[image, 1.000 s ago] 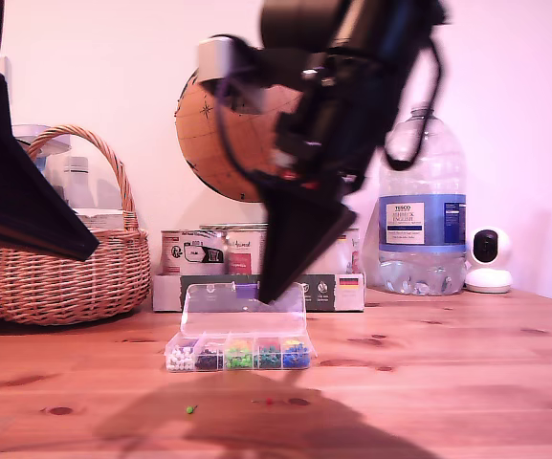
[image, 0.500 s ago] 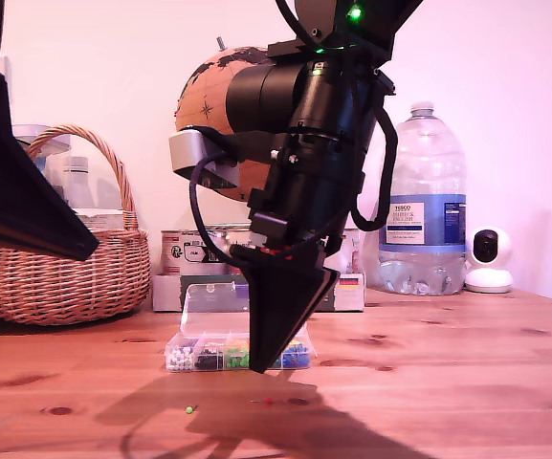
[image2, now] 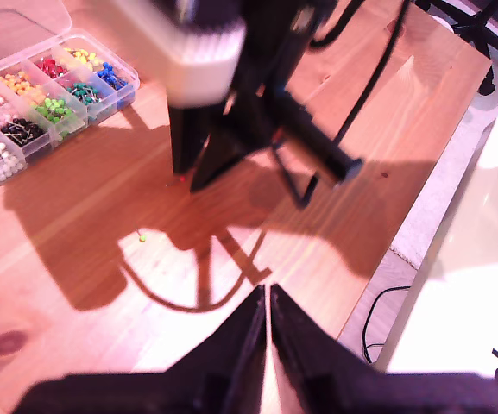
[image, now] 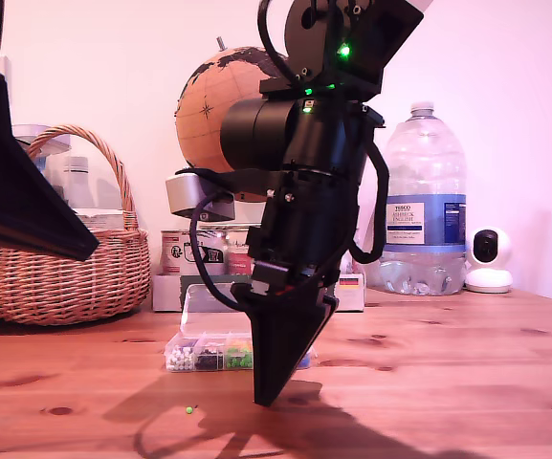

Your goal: Sort the loose pins on the table into their correct compartments

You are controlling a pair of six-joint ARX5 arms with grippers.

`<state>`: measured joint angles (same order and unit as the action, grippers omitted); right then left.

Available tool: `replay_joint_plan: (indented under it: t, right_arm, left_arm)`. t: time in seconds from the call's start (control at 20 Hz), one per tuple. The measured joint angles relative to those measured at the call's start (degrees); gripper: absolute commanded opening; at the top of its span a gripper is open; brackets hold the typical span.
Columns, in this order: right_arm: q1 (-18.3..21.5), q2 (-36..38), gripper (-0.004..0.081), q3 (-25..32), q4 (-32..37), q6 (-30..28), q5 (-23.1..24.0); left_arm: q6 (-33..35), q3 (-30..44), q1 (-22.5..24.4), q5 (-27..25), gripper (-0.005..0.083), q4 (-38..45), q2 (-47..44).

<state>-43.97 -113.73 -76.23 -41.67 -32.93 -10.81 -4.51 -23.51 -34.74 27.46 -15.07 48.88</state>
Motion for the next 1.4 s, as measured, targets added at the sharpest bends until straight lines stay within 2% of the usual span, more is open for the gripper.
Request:
replay_joint_plan:
  t: [1.1,1.4]
  right_arm:
    - [-1.5,0.0,0.0120,0.0,-0.3,0.0,0.7]
    - [-1.5,0.0,0.0008,0.0,-0.2,0.0,0.9]
  left_arm:
    - [0.0,0.0,0.0,0.0,-0.0022,0.0,0.0]
    - [0.0,0.0,0.0,0.0,-0.0022,0.0,0.0]
